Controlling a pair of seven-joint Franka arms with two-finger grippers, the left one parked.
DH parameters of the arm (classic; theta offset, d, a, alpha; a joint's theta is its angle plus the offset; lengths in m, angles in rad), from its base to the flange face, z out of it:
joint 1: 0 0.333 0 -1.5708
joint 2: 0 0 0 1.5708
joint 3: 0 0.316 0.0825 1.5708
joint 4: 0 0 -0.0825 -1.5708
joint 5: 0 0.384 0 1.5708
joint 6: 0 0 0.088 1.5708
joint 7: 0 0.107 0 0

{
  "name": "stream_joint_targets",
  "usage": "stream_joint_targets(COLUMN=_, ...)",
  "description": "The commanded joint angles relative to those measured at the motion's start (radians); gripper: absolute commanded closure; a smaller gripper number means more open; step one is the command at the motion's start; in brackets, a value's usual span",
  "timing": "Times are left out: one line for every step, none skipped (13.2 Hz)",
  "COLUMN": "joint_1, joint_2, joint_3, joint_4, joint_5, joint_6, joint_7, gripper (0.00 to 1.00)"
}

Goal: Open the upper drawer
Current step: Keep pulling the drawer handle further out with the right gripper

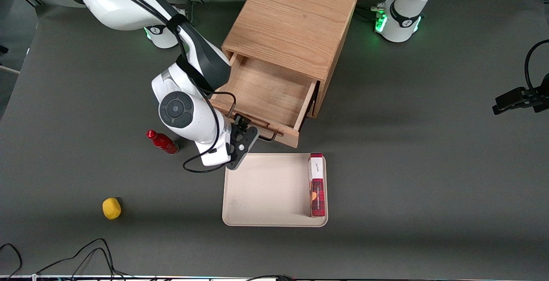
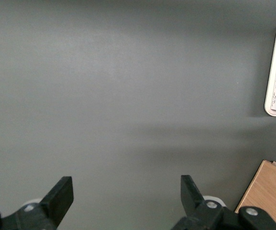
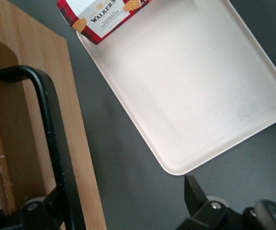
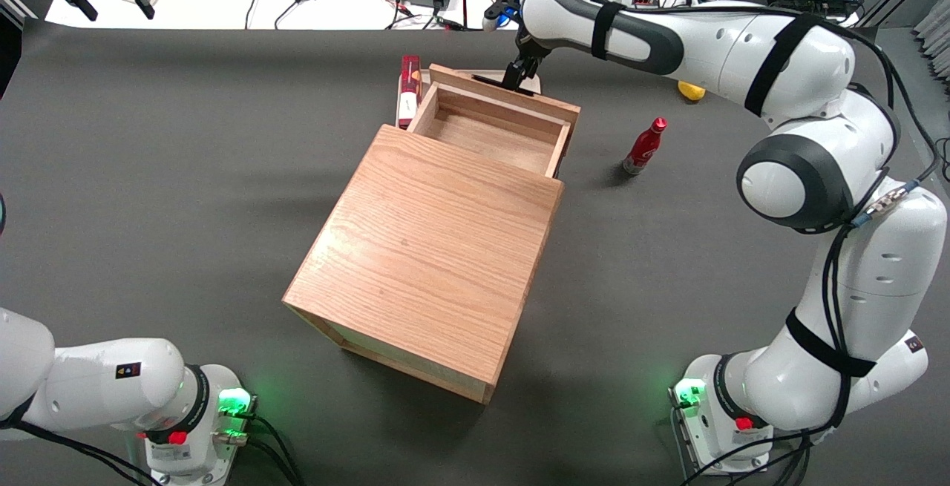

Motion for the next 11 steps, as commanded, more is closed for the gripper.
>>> stream_joint_targets(joint_1=0.0, joint_2=0.03, joint_3=-0.002, joint_4=0.056, joint_5=-0.015, joint_6=-0.004, joint_7=-0.016, gripper=0.0)
stream_joint_targets(joint_1=0.0, joint_2=0.03, joint_3=-0.003, joint_4=0.056, joint_5=-0.015, joint_6=-0.004, joint_7=-0.018, gripper=0.0)
stream_joint_targets(joint_1=-0.002, joint_2=0.03, joint_3=-0.003, joint_4=0.057, joint_5=-0.015, joint_6=-0.002, joint_7=-0.018, gripper=0.0)
stream_joint_targets(joint_1=-0.005, joint_2=0.036, joint_3=-0.003, joint_4=0.063, joint_5=-0.015, joint_6=-0.002, joint_7=-0.019, gripper=0.0)
stream_joint_targets(joint_1=-0.008, joint_2=0.043, joint_3=-0.003, joint_4=0.075, joint_5=-0.015, joint_6=-0.002, joint_7=-0.019, gripper=0.0)
stream_joint_targets(joint_1=-0.013, joint_2=0.049, joint_3=-0.003, joint_4=0.083, joint_5=-0.015, joint_6=-0.002, joint_7=-0.029, gripper=0.0)
stream_joint_targets(joint_1=-0.013, joint_2=0.053, joint_3=-0.003, joint_4=0.088, joint_5=-0.015, joint_6=-0.002, joint_7=-0.044, gripper=0.0)
stream_joint_targets(joint_1=-0.013, joint_2=0.057, joint_3=-0.003, joint_4=0.094, joint_5=-0.015, joint_6=-0.002, joint_7=-0.047, gripper=0.0)
stream_joint_targets(joint_1=-0.014, joint_2=0.059, joint_3=-0.003, joint_4=0.102, joint_5=-0.015, joint_6=-0.002, joint_7=-0.049, gripper=0.0)
stream_joint_targets(joint_1=-0.016, joint_2=0.065, joint_3=-0.006, joint_4=0.108, joint_5=-0.015, joint_6=-0.002, joint_7=-0.05, gripper=0.0)
stream_joint_targets(joint_1=-0.017, joint_2=0.066, joint_3=-0.017, joint_4=0.109, joint_5=-0.013, joint_6=-0.002, joint_7=-0.05, gripper=0.0)
